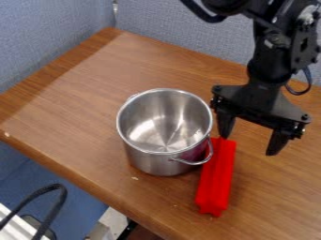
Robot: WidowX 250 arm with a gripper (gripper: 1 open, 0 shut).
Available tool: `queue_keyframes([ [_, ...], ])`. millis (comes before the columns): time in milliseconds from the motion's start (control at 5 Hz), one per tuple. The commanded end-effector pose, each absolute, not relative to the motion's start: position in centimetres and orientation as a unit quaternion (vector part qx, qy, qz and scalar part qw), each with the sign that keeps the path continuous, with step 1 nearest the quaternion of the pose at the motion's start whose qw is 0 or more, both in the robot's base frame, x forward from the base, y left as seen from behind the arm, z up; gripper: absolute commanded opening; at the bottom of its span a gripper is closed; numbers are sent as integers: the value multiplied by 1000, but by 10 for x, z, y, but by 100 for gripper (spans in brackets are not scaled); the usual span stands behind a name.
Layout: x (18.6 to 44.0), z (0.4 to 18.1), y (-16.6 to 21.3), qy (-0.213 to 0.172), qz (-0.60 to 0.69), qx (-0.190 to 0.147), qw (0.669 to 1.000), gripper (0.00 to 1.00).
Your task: Move the red object from the metal pot to the table
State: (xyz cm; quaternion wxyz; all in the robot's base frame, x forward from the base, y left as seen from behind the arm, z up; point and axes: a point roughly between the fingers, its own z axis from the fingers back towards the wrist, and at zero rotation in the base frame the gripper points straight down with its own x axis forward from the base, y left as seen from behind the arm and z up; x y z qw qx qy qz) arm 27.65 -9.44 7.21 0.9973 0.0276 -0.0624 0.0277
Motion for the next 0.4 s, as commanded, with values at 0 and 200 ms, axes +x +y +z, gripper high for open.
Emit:
queue_keyframes([
  [0,283,87,-95,-86,33,20,996,100],
  [200,287,87,-98,-83,33,22,996,100],
])
